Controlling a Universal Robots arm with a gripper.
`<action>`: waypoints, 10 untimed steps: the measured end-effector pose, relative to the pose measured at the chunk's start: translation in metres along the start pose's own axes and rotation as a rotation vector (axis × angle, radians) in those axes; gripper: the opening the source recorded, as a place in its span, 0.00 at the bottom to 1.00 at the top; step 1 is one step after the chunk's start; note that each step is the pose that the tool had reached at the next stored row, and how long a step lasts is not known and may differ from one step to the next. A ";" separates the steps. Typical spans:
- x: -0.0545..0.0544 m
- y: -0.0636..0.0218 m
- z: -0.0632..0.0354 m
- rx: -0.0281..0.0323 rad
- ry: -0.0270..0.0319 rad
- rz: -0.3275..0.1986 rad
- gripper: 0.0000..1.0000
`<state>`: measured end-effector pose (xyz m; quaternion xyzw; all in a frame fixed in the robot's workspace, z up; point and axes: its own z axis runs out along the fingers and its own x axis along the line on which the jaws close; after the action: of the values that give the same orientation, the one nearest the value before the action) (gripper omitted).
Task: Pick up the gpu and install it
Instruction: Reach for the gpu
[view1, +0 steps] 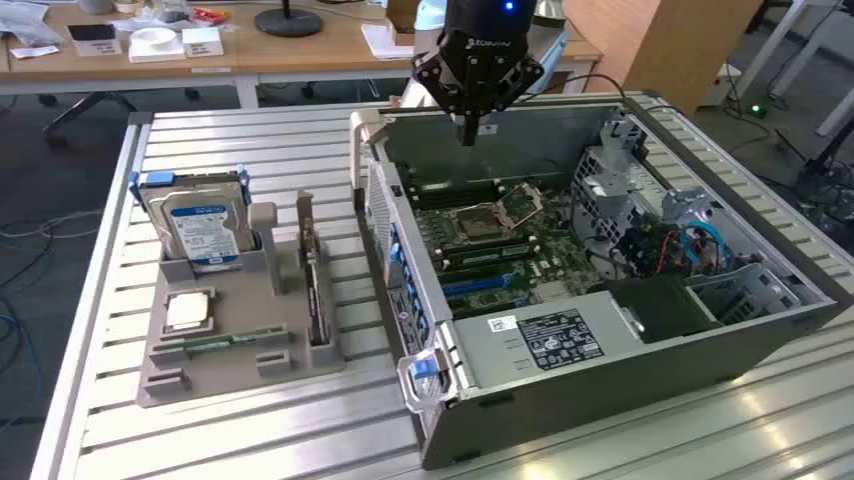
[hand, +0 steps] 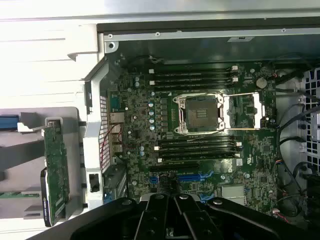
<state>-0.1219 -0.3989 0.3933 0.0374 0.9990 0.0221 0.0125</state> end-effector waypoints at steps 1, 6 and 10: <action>0.000 0.0000 0.0000 0.0000 0.0000 0.000 0.11; 0.000 0.0000 0.0000 0.0000 0.0000 0.000 0.11; 0.000 0.0000 0.0000 0.0000 0.0000 0.000 0.11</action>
<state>-0.1219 -0.3989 0.3933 0.0374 0.9990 0.0221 0.0125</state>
